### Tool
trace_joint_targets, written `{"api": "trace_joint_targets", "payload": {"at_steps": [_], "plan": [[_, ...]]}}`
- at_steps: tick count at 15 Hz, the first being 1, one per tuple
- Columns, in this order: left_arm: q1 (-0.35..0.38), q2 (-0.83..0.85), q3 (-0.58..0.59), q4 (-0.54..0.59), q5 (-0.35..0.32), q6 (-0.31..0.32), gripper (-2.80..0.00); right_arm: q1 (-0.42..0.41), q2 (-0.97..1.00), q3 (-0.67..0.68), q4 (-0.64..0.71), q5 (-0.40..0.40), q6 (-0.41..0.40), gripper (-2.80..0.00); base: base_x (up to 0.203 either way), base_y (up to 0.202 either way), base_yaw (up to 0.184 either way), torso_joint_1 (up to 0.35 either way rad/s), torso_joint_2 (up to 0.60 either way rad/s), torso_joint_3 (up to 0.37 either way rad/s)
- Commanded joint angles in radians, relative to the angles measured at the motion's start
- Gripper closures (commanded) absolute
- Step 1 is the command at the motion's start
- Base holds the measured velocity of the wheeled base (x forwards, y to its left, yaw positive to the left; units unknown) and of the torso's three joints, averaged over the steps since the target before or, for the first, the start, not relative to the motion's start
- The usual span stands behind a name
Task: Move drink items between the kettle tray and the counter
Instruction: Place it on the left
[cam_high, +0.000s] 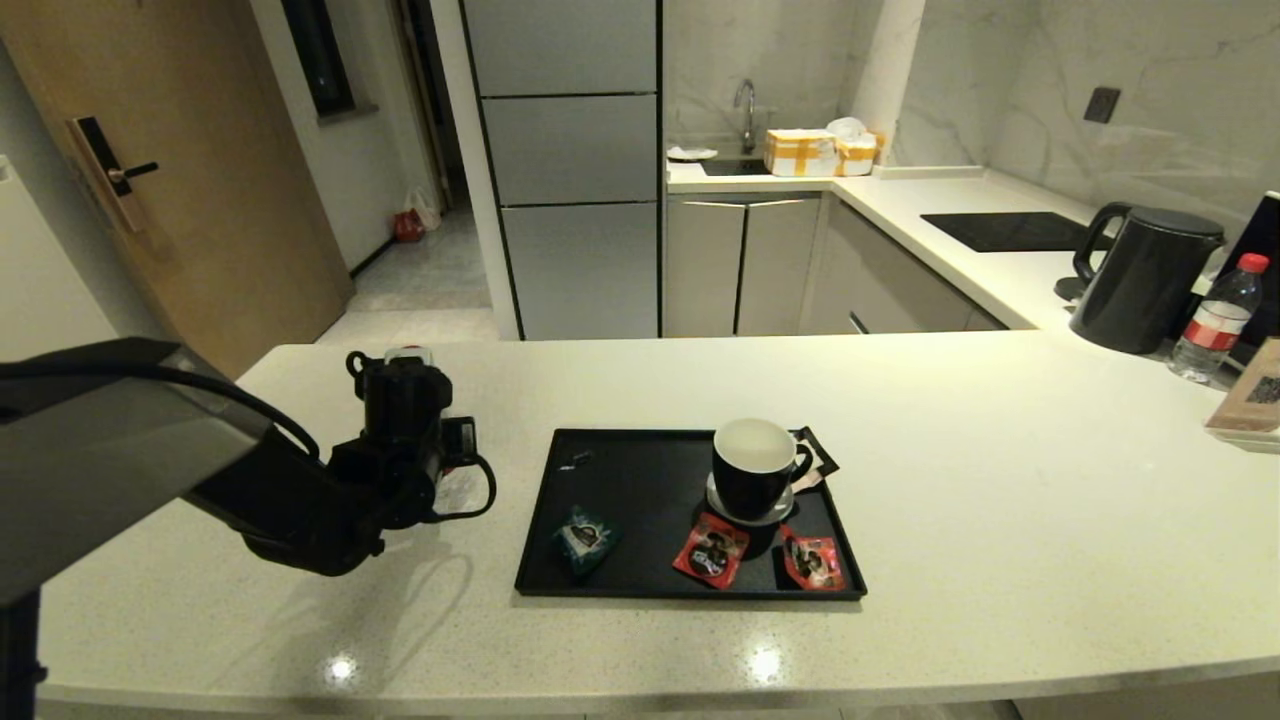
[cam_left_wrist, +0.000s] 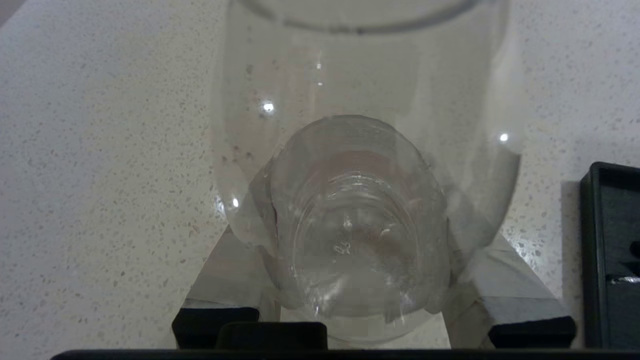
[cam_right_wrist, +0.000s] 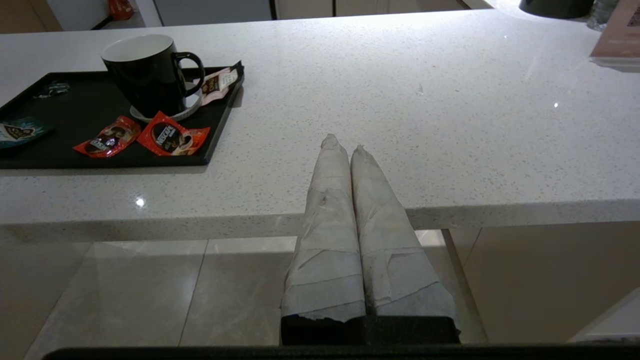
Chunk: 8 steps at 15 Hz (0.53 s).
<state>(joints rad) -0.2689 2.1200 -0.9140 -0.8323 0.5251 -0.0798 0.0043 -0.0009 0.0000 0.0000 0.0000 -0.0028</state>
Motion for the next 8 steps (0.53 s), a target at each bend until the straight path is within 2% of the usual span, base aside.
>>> {"api": "trace_joint_targets", "payload": {"at_steps": [1,8], "plan": [[0.0,0.025,0.006,-0.001,0.003,-0.001,0.0,0.0,0.001,0.0,0.0,0.0,0.0,0.0,0.0,0.0,0.0,0.0,0.0,0.0],[0.0,0.026,0.006,-0.006,0.004,0.0,0.0,0.0,0.001,0.0,0.0,0.0,0.0,0.0,0.0,0.0,0.0,0.0,0.0,0.0]]}}
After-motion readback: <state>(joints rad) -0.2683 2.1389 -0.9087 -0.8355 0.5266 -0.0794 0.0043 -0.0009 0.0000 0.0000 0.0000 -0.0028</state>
